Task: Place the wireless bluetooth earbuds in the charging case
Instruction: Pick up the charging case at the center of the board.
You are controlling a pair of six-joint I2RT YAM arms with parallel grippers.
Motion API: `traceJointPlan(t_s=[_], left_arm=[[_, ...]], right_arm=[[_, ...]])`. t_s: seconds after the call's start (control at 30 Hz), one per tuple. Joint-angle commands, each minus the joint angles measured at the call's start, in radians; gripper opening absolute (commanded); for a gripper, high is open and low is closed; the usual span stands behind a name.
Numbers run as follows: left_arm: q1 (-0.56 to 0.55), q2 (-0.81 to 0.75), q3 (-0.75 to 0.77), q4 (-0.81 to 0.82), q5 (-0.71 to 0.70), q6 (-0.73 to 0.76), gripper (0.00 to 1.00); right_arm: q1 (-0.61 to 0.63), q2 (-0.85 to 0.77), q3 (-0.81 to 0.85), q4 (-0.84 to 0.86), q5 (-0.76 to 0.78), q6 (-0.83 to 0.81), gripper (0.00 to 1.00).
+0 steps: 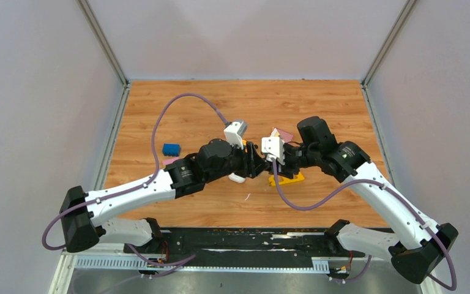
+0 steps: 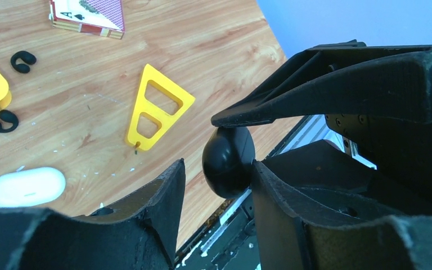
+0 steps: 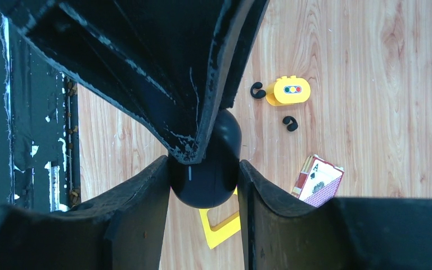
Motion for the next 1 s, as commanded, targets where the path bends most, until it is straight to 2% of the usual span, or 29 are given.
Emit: traceJointPlan(t_s=[0.0,0.2,0.37,0.43,0.5,0.63,0.7,0.77,0.87,0.97], left_arm=[[-0.002,0.034,0.031,0.049,0.027,-0.009,0.53],[-0.003,0.055,0.025,0.081,0.065,-0.019,0.46],[-0.002,0.044,0.021,0.070,0.051,0.033,0.29],[-0.002,0.032,0.007,0.080,0.074,0.079,0.21],[-0.003,0.003,-0.020,0.090,0.122,0.163,0.15],[-0.002,-0.128,-0.146,0.190,0.277,0.370,0.13],[-0.003,-0.225,-0.225,0.237,0.316,0.460,0.12],[-0.002,-0.326,-0.302,0.287,0.331,0.555,0.09],[-0.002,-0.461,-0.423,0.393,0.343,0.615,0.07],[-0.003,-0.542,-0.508,0.445,0.331,0.625,0.07]], right_arm=[[0.006,-0.026,0.032,0.012,-0.026,0.024,0.27],[0.005,-0.029,0.031,0.017,-0.031,0.028,0.27],[0.006,-0.035,0.023,0.012,-0.026,0.024,0.30],[0.004,-0.040,0.015,0.012,-0.040,0.026,0.36],[-0.004,-0.043,0.021,0.002,-0.091,0.054,0.49],[-0.063,-0.020,0.077,-0.071,-0.309,0.085,0.66],[-0.071,0.004,0.115,-0.119,-0.386,0.082,0.69],[-0.073,0.034,0.157,-0.168,-0.462,0.080,0.70],[-0.072,0.080,0.192,-0.219,-0.558,0.077,0.68],[-0.072,0.117,0.176,-0.205,-0.555,0.104,0.62]])
